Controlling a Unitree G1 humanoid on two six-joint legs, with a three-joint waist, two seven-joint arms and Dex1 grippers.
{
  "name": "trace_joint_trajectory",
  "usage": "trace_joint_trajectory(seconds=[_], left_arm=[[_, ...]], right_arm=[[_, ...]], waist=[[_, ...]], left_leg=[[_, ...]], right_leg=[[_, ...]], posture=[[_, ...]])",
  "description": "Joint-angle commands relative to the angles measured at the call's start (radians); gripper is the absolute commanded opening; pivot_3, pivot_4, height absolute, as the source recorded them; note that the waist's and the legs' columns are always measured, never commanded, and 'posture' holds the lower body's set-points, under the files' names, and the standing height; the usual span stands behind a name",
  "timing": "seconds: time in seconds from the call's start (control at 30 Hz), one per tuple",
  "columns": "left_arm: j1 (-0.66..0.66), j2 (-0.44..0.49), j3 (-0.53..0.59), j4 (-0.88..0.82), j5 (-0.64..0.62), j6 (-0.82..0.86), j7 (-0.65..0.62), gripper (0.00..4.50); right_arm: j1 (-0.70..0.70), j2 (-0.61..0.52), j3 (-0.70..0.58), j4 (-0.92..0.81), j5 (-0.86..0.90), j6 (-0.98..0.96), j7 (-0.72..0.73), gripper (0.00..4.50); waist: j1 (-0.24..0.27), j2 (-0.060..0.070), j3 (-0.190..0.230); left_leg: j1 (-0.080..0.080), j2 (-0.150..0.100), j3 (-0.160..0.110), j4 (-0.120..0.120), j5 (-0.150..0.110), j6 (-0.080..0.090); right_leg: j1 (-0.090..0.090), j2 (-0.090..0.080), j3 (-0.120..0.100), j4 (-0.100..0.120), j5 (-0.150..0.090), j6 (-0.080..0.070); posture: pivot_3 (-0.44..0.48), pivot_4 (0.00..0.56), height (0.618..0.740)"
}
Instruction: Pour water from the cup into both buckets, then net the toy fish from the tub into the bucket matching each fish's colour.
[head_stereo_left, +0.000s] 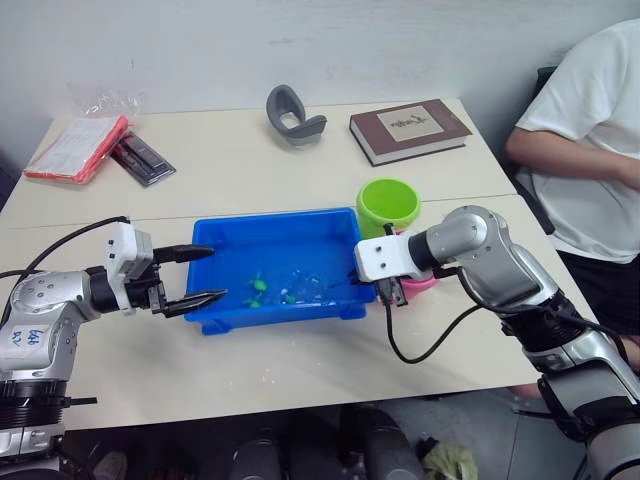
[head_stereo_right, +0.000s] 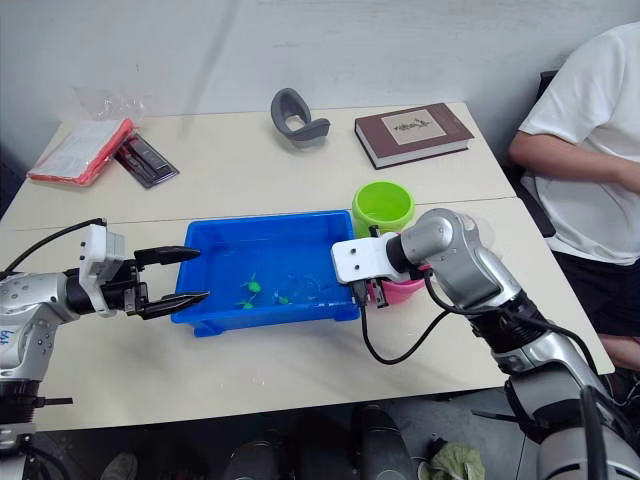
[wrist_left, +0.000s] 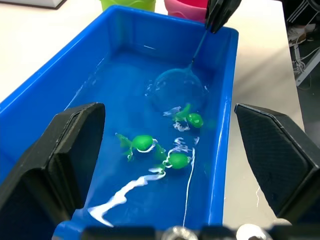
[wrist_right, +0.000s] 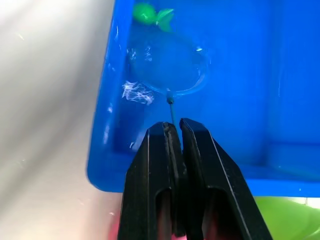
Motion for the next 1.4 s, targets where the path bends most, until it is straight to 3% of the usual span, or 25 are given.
trace_joint_trajectory(seconds=[0.03,0.13,0.3,0.63,0.83,1.1,1.4], left_arm=[[0.013,0.021,0.042,-0.007,-0.003,-0.018,0.000,4.46],[0.023,0.025,0.048,-0.009,-0.006,-0.023,0.004,4.46],[0.050,0.037,0.075,0.000,-0.005,-0.032,0.000,4.46],[0.071,0.055,0.093,0.018,-0.005,-0.035,-0.009,4.46],[0.079,0.060,0.101,0.021,-0.004,-0.037,-0.010,4.46],[0.094,0.058,0.115,0.014,-0.007,-0.036,-0.004,4.46],[0.115,0.055,0.129,0.004,-0.009,-0.041,0.004,4.46]], right_arm=[[-0.050,-0.012,0.016,0.042,-0.068,-0.142,-0.037,0.00],[-0.070,-0.005,0.025,0.079,-0.097,-0.212,-0.058,0.00],[-0.047,0.074,0.022,0.058,-0.012,-0.152,0.002,0.00],[-0.033,0.119,0.024,0.084,0.007,-0.137,0.032,0.00],[-0.028,0.164,-0.035,0.077,0.115,0.041,0.050,0.00],[-0.050,0.156,-0.072,0.133,0.149,0.095,0.025,0.00],[-0.061,0.118,-0.040,0.159,0.095,-0.029,0.013,0.00]], waist=[[-0.002,0.000,0.000],[-0.002,0.000,0.000],[-0.009,0.000,0.000],[-0.009,0.000,0.000],[-0.013,0.000,0.000],[-0.022,0.000,0.000],[-0.025,0.000,0.000]], left_leg=[[0.000,0.000,0.000,0.000,0.000,0.000],[0.000,0.001,0.000,0.000,0.000,-0.001],[0.000,0.001,0.000,0.000,0.000,-0.001],[0.000,0.001,0.000,0.000,0.000,-0.001],[0.000,0.002,0.000,0.000,-0.001,-0.001],[0.000,0.002,0.000,-0.001,-0.001,-0.001],[0.000,0.003,0.000,-0.001,-0.001,-0.002]], right_leg=[[0.000,0.000,0.000,0.000,0.000,0.000],[0.000,0.000,0.000,0.000,0.000,0.000],[0.000,0.000,0.000,0.000,0.000,0.000],[0.000,-0.001,0.000,0.001,0.000,0.000],[0.000,-0.001,0.000,0.003,0.000,0.000],[0.000,-0.002,0.000,0.003,0.000,-0.001],[0.000,-0.002,0.000,0.001,0.000,-0.001]], posture=[[0.000,0.150,0.740],[0.000,0.150,0.740],[0.000,0.150,0.740],[0.000,0.150,0.740],[0.000,0.150,0.740],[0.000,0.150,0.740],[0.000,0.150,0.740]])
